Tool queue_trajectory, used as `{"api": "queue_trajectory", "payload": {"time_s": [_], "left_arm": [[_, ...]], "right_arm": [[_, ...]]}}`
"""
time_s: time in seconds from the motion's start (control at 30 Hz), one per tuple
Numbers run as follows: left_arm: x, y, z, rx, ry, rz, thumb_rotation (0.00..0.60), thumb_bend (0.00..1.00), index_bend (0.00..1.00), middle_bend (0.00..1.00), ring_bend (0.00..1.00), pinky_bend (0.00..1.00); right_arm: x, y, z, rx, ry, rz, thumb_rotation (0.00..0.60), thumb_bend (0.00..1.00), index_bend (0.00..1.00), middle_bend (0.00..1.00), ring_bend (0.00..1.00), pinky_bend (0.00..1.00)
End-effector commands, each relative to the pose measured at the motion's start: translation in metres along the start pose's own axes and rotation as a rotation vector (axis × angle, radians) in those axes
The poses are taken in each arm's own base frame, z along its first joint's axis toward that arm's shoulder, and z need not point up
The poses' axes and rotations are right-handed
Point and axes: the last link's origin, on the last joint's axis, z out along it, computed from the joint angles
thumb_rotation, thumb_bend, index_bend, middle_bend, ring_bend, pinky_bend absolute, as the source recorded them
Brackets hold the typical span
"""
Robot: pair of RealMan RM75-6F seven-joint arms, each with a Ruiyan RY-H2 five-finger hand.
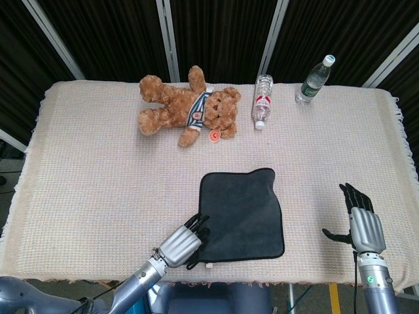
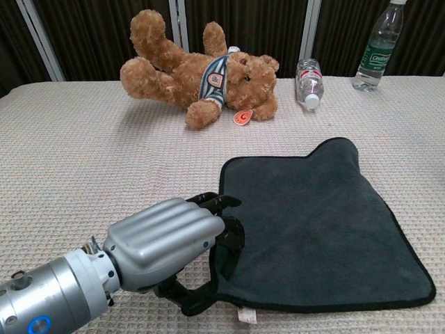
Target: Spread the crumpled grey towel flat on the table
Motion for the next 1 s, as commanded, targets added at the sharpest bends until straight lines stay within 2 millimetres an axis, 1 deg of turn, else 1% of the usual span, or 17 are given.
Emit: {"api": "queue_trajectory", "payload": {"time_s": [0.03, 0.2, 0.27, 0.37, 0.43, 0.53, 0.6, 0.77, 0.9, 1.0], "left_arm": [[0.002, -0.004, -0.007, 0.004, 0.000, 0.006, 0.600, 0.47, 0.54, 0.27, 0.01, 0.02], [0.006, -0.012, -0.018, 0.014, -0.007, 0.010, 0.600, 0.46, 0.54, 0.26, 0.01, 0.02], [0.006, -0.014, -0.022, 0.012, -0.020, 0.013, 0.600, 0.44, 0.52, 0.25, 0.01, 0.02], [0.006, -0.017, -0.027, 0.006, -0.039, 0.021, 0.600, 0.31, 0.46, 0.21, 0.01, 0.01], [0.006, -0.018, -0.030, 0.003, -0.052, 0.016, 0.600, 0.20, 0.39, 0.18, 0.00, 0.00], [0.007, -0.020, -0.031, 0.003, -0.064, 0.008, 0.600, 0.10, 0.30, 0.15, 0.00, 0.00], [0.009, -0.021, -0.031, 0.002, -0.069, 0.002, 0.600, 0.07, 0.27, 0.14, 0.00, 0.00], [0.021, -0.028, -0.028, 0.011, -0.042, -0.015, 0.600, 0.06, 0.26, 0.15, 0.00, 0.00], [0.039, -0.043, -0.017, 0.049, 0.037, -0.005, 0.600, 0.06, 0.29, 0.17, 0.00, 0.00], [0.053, -0.056, -0.004, 0.078, 0.095, 0.016, 0.600, 0.07, 0.33, 0.19, 0.00, 0.00]], "right_arm": [[0.000, 0.000, 0.000, 0.000, -0.001, 0.001, 0.600, 0.12, 0.00, 0.00, 0.00, 0.00], [-0.001, 0.000, -0.001, 0.002, -0.004, 0.000, 0.600, 0.12, 0.00, 0.00, 0.00, 0.00], [-0.001, -0.001, -0.001, 0.005, -0.005, -0.001, 0.600, 0.12, 0.00, 0.00, 0.00, 0.00], [-0.002, -0.001, -0.001, 0.004, -0.007, -0.002, 0.600, 0.12, 0.00, 0.00, 0.00, 0.00], [-0.002, -0.001, -0.001, 0.004, -0.007, -0.001, 0.600, 0.12, 0.00, 0.00, 0.00, 0.00], [-0.002, -0.002, -0.001, 0.006, -0.006, 0.000, 0.600, 0.12, 0.00, 0.00, 0.00, 0.00], [-0.002, -0.002, -0.001, 0.006, -0.005, 0.000, 0.600, 0.12, 0.00, 0.00, 0.00, 0.00], [-0.002, -0.002, -0.001, 0.007, -0.005, 0.002, 0.600, 0.12, 0.00, 0.00, 0.00, 0.00], [-0.002, -0.002, -0.001, 0.010, -0.004, 0.002, 0.600, 0.12, 0.00, 0.00, 0.00, 0.00], [-0.002, -0.001, 0.000, 0.008, -0.004, 0.003, 0.600, 0.12, 0.00, 0.00, 0.00, 0.00]]}}
